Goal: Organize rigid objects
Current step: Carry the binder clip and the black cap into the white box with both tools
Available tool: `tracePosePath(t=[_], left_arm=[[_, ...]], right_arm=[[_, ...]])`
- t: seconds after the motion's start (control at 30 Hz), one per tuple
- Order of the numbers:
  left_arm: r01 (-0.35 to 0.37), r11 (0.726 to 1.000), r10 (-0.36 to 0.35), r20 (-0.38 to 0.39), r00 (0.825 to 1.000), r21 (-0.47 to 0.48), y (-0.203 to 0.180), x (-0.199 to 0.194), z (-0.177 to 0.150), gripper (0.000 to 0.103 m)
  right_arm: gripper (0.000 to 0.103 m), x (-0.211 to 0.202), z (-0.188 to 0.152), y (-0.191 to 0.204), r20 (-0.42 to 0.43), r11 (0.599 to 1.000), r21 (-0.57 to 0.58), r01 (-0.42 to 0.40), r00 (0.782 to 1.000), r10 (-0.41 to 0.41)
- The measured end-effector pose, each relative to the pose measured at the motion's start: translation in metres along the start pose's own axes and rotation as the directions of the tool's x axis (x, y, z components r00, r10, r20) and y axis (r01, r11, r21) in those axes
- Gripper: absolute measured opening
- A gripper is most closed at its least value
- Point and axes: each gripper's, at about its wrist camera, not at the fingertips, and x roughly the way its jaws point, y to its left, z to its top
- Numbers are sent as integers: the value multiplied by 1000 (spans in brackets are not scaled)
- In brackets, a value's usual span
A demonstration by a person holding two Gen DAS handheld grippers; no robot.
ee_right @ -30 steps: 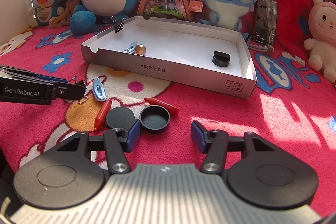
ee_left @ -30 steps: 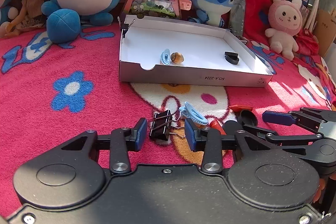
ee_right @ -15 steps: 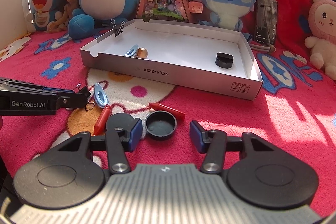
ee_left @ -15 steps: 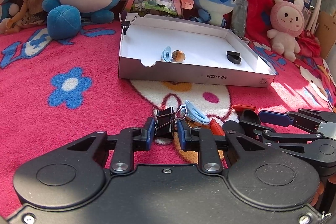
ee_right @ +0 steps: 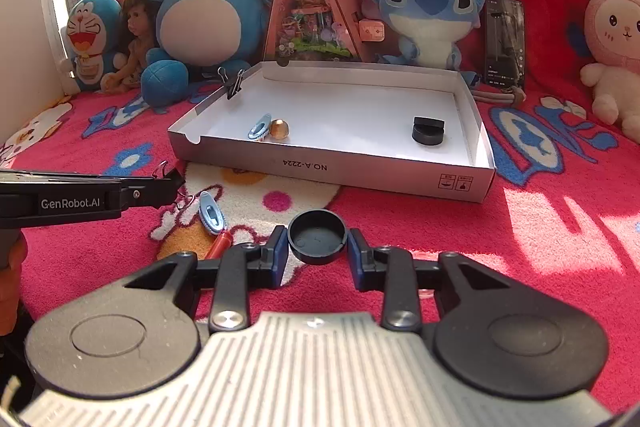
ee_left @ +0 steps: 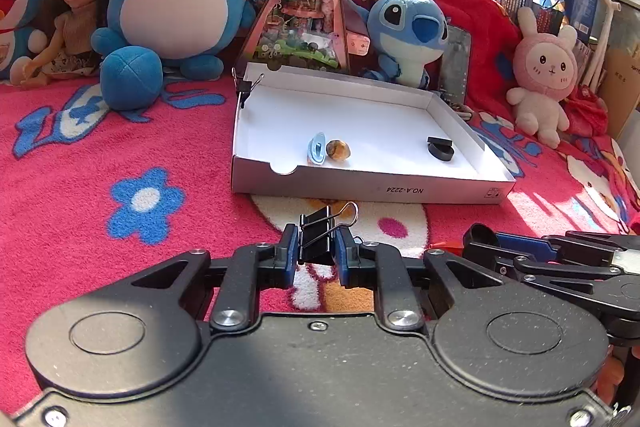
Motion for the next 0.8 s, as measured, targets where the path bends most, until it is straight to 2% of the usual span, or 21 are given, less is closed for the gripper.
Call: tracePosePath(t=[0.43,0.8], left_arm=[[37,999,-38,35,999,18,-9,7,55,18],[32,999,-32,-25,999,7,-12,44,68,18]], right_arm=[[36,4,45,-43,-6,991,131,29,1000,-29],[37,10,61,-67,-13,980,191,50,999,-48]])
